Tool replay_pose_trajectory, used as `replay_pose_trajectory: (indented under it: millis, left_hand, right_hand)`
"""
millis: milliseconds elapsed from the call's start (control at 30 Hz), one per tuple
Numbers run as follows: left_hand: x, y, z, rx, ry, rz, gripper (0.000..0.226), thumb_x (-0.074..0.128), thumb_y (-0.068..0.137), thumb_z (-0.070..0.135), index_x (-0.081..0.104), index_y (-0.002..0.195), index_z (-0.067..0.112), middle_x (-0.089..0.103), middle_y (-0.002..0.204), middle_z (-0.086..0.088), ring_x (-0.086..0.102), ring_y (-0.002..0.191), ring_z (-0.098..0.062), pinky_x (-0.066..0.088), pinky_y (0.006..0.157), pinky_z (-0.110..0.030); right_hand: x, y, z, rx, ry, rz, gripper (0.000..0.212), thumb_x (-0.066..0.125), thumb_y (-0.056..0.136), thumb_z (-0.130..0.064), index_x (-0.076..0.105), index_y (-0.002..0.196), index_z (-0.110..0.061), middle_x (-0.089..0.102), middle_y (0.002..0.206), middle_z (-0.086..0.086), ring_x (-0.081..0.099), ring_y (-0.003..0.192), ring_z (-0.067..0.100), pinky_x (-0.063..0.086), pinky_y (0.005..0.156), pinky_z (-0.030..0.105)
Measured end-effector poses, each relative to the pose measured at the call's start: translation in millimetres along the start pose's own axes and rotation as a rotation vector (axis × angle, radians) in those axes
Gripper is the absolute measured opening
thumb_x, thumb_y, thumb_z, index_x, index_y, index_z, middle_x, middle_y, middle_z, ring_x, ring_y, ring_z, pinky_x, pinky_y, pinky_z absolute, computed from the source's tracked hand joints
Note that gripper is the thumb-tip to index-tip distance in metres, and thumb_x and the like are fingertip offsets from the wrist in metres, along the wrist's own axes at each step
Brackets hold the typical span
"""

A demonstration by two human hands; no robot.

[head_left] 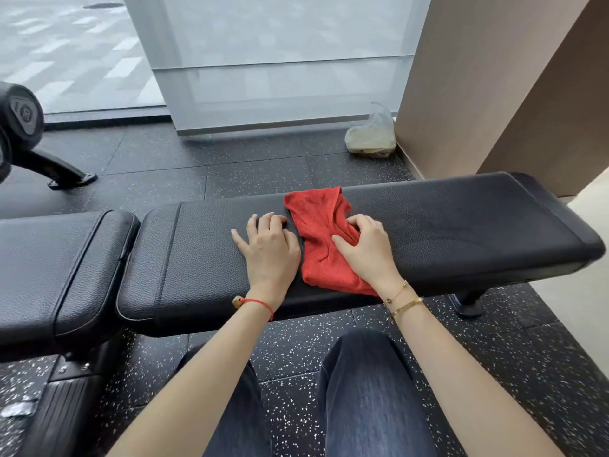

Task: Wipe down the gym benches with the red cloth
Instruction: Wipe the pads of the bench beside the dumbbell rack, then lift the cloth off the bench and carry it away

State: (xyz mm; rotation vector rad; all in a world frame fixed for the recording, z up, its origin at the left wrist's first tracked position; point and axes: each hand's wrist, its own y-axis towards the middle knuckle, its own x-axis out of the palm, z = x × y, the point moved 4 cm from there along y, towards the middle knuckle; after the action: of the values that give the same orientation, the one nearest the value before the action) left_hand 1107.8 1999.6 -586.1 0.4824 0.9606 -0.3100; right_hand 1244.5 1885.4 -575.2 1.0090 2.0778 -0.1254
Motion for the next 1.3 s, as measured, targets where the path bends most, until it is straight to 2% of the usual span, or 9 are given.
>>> replay_pose_trajectory:
  millis: [133, 233, 333, 467, 633, 800, 1000, 1167, 1300]
  left_hand:
    - [-0.9, -0.1, 0.9, 0.005, -0.038, 0.012, 0.029, 0.046, 0.092, 0.021, 0.059, 0.118, 0.021, 0.058, 0.132, 0.003, 0.037, 0.137, -0.022, 0.011, 0.119, -0.060]
    - [-3.3, -0.5, 2.2, 0.029, -0.076, 0.037, 0.029, 0.048, 0.092, 0.019, 0.060, 0.118, 0.020, 0.061, 0.127, 0.001, 0.044, 0.131, -0.020, 0.014, 0.120, -0.057]
    - [-3.2, -1.1, 1.6, 0.047, -0.093, 0.071, 0.030, 0.050, 0.090, 0.017, 0.061, 0.117, 0.019, 0.063, 0.122, 0.000, 0.050, 0.124, -0.021, 0.016, 0.120, -0.053]
    - [-10.0, -5.5, -1.7, 0.054, -0.118, 0.069, 0.032, 0.052, 0.087, 0.013, 0.062, 0.117, 0.018, 0.065, 0.118, 0.000, 0.054, 0.120, -0.023, 0.021, 0.119, -0.051]
    - [-55.4, -18.0, 4.8, 0.003, -0.103, -0.024, 0.036, 0.053, 0.087, 0.009, 0.062, 0.120, 0.018, 0.066, 0.118, -0.001, 0.056, 0.119, -0.023, 0.026, 0.118, -0.046]
    - [-143.4, -44.3, 24.7, 0.009, -0.120, -0.120, 0.032, 0.054, 0.089, 0.007, 0.062, 0.119, 0.016, 0.066, 0.115, -0.002, 0.058, 0.114, -0.024, 0.037, 0.110, -0.046]
    - [-292.3, -73.4, 55.7, 0.001, -0.147, -0.198, 0.030, 0.056, 0.090, 0.004, 0.063, 0.117, 0.013, 0.067, 0.114, -0.001, 0.060, 0.109, -0.022, 0.045, 0.099, -0.040]
    - [-434.5, -99.4, 90.0, -0.091, -0.135, -0.186, 0.030, 0.056, 0.090, 0.005, 0.064, 0.117, 0.013, 0.066, 0.115, -0.001, 0.059, 0.111, -0.021, 0.045, 0.098, -0.038]
    - [-531.2, -115.5, 106.8, -0.151, -0.137, -0.164, 0.029, 0.055, 0.091, 0.006, 0.062, 0.119, 0.014, 0.066, 0.116, -0.001, 0.059, 0.110, -0.021, 0.046, 0.098, -0.041]
  right_hand:
    - [0.5, 0.2, -10.3, -0.032, 0.075, -0.022, 0.024, 0.065, 0.084, -0.021, 0.050, 0.102, -0.013, 0.067, 0.093, 0.006, 0.062, 0.089, 0.027, 0.048, 0.082, 0.038]
    - [-2.1, -0.1, -15.6, -0.055, 0.103, 0.036, 0.021, 0.062, 0.085, -0.018, 0.048, 0.101, -0.014, 0.068, 0.087, 0.005, 0.065, 0.084, 0.028, 0.049, 0.077, 0.040]
    - [-2.3, 1.5, -13.7, -0.068, 0.143, 0.086, 0.024, 0.063, 0.084, -0.015, 0.049, 0.104, -0.015, 0.068, 0.091, 0.000, 0.065, 0.086, 0.020, 0.047, 0.079, 0.030]
    - [-9.1, 2.3, -15.8, -0.037, 0.257, 0.111, 0.032, 0.067, 0.081, -0.008, 0.049, 0.108, -0.014, 0.065, 0.095, -0.014, 0.062, 0.091, -0.003, 0.041, 0.082, 0.005]
    - [-35.8, -4.0, -48.8, 0.076, 0.318, 0.006, 0.036, 0.069, 0.079, -0.007, 0.050, 0.110, -0.012, 0.070, 0.100, -0.004, 0.067, 0.094, 0.005, 0.048, 0.088, 0.023]
    - [-82.5, -36.1, -108.4, 0.188, 0.379, -0.152, 0.035, 0.069, 0.080, -0.005, 0.050, 0.106, -0.019, 0.071, 0.100, -0.008, 0.066, 0.093, -0.002, 0.048, 0.086, 0.017]
    - [-175.1, -73.1, -210.3, 0.284, 0.458, -0.248, 0.036, 0.070, 0.081, -0.006, 0.051, 0.108, -0.019, 0.071, 0.103, -0.002, 0.068, 0.096, 0.006, 0.052, 0.091, 0.028]
    - [-263.0, -89.9, -311.1, 0.314, 0.508, -0.290, 0.037, 0.072, 0.080, -0.007, 0.051, 0.108, -0.020, 0.070, 0.106, -0.001, 0.068, 0.098, 0.007, 0.051, 0.091, 0.030]
    - [-318.0, -98.1, -383.1, 0.311, 0.545, -0.302, 0.037, 0.072, 0.080, -0.009, 0.050, 0.109, -0.019, 0.069, 0.109, 0.002, 0.067, 0.102, 0.011, 0.051, 0.096, 0.040]
